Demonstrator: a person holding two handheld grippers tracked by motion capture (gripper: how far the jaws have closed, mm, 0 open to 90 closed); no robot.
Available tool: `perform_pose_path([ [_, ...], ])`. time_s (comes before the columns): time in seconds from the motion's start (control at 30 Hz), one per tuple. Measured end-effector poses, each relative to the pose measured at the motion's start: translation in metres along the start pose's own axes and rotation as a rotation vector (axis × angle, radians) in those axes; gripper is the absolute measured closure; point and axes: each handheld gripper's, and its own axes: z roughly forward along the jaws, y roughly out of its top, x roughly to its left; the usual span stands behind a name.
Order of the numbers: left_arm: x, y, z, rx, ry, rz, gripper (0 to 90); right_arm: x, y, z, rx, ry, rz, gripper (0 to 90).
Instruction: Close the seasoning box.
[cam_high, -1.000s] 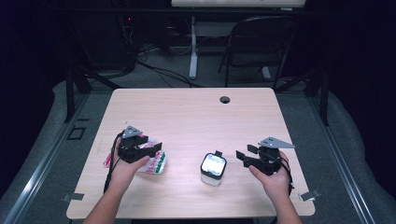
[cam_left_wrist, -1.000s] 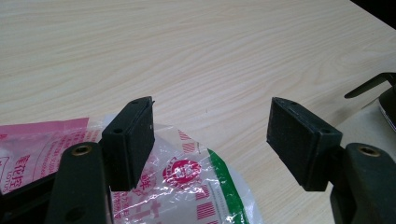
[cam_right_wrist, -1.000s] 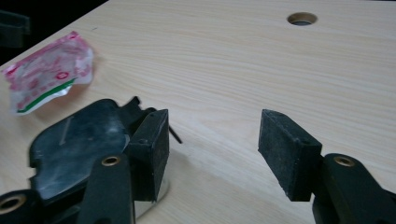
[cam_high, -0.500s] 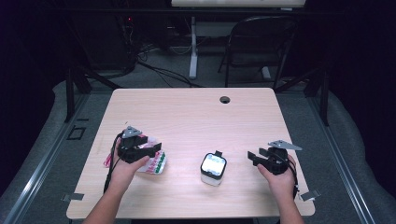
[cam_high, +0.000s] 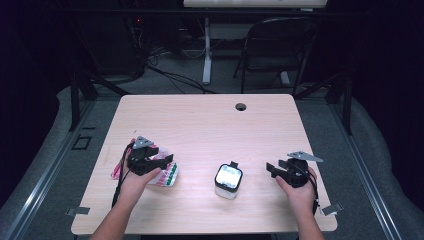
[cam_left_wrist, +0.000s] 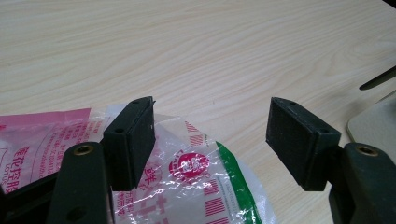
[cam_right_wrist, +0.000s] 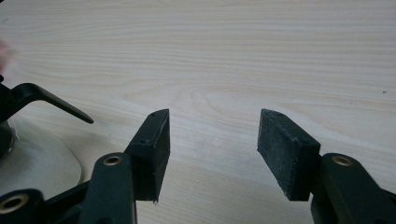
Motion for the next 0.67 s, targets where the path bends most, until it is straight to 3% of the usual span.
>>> perform_pose_path([
  [0.67, 0.0019, -0.0011, 0.0029, 0.003, 0.003, -0.007, 32.3, -0.0025, -0.0003, 0.0, -0.002, 0.007, 0.02, 43.7],
])
